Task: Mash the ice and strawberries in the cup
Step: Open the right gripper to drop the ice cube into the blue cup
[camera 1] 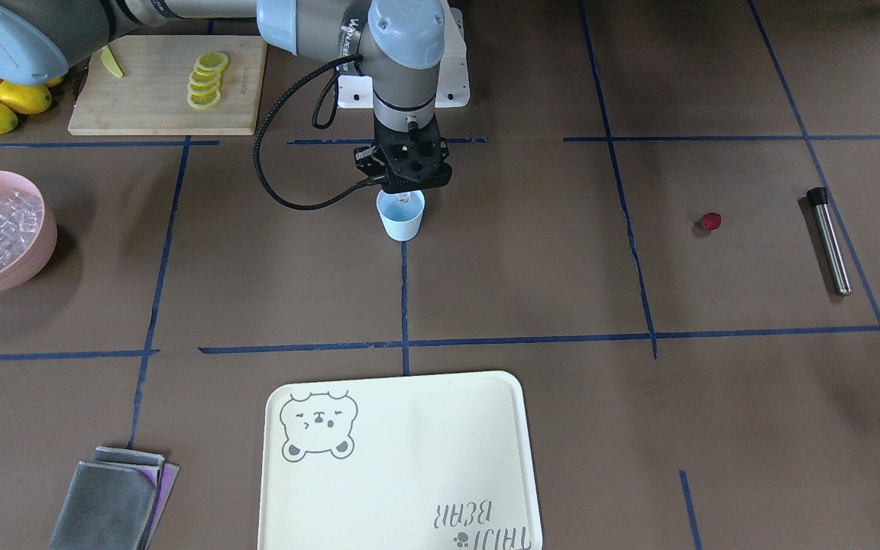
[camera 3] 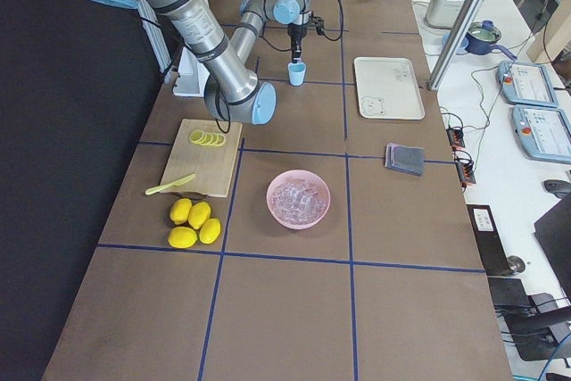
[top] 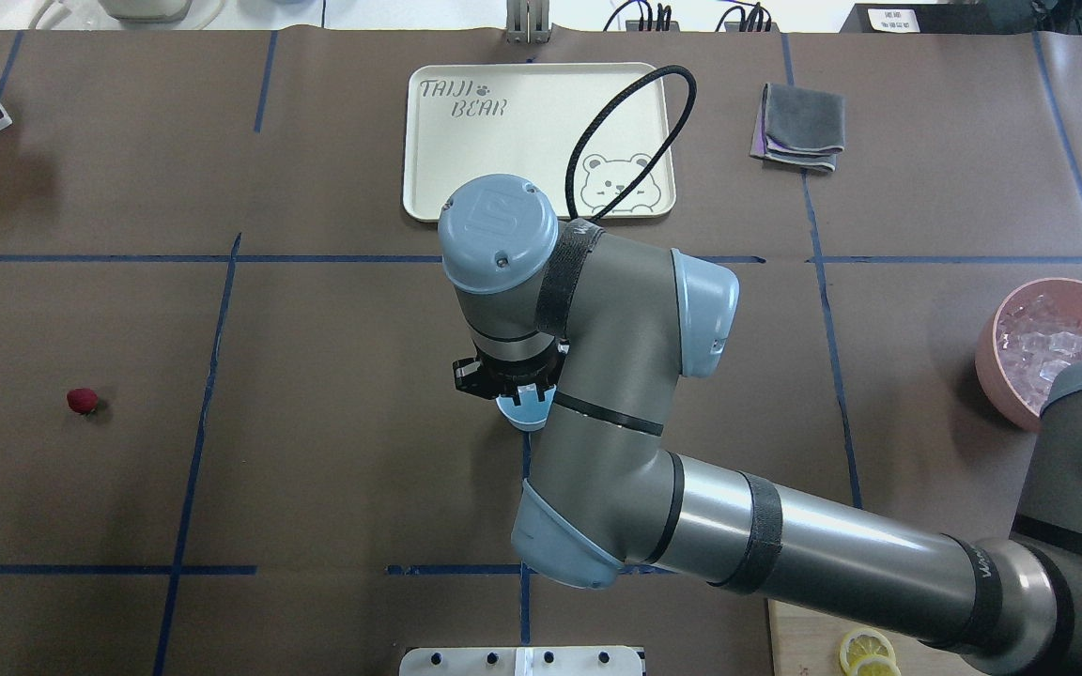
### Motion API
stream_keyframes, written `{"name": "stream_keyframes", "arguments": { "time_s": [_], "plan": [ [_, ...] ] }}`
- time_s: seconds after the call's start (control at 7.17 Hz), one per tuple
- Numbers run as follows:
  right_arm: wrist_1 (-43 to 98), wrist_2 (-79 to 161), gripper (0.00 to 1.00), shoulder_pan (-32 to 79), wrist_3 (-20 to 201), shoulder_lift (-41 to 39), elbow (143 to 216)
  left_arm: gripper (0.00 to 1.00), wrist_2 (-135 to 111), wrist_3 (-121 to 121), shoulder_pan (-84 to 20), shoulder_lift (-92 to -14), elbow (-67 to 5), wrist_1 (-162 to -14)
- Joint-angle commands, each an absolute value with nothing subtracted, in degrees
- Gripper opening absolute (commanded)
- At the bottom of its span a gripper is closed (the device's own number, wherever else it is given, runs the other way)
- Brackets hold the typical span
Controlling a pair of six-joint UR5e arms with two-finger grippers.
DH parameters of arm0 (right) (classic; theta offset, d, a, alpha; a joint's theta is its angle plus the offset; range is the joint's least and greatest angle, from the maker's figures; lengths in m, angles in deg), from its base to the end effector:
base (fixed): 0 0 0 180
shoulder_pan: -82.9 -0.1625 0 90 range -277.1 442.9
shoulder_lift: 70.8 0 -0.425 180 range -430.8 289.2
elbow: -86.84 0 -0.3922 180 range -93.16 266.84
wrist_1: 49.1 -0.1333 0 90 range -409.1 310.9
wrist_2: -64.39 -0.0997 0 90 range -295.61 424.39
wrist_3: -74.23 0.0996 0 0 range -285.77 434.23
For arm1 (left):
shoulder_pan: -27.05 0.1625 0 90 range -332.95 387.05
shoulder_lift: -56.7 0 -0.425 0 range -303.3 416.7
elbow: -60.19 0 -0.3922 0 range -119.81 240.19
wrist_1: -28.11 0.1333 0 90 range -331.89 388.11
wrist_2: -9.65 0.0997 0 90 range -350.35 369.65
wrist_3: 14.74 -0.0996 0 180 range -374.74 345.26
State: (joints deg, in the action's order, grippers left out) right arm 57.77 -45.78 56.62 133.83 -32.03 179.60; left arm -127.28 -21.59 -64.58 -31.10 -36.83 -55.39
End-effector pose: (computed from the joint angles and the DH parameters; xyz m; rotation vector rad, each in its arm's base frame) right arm -0.5819 -0.3977 0.1258 0.0054 -0.7261 -0.1827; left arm -0.0739 -0.4702 0.6251 0.0330 0.8190 0.0739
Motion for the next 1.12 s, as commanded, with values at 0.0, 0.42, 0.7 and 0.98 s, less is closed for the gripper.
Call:
{"name": "stream_keyframes", "arguments": {
  "time_s": [0.0, 0.42, 0.7, 0.98],
  "plan": [
    [57.77, -46.0, 0.82, 56.62, 133.82, -31.95, 179.56, 1.0, -127.28, -21.59, -64.62, -31.1, -36.84, -55.39],
    [57.86, -46.17, 0.98, 56.62, 133.82, -31.87, 180.0, 1.0, -127.28, -21.59, -64.62, -31.1, -36.84, -55.39],
    [61.96, -46.26, 0.99, 53.05, 133.82, -31.6, 185.76, 1.0, -127.28, -21.5, -64.53, -31.19, -37.1, -55.39],
    [65.24, -47.75, 0.99, 47.08, 133.82, -25.49, 198.39, 1.0, -127.28, -20.1, -64.53, -31.19, -37.63, -55.39]
  ]
}}
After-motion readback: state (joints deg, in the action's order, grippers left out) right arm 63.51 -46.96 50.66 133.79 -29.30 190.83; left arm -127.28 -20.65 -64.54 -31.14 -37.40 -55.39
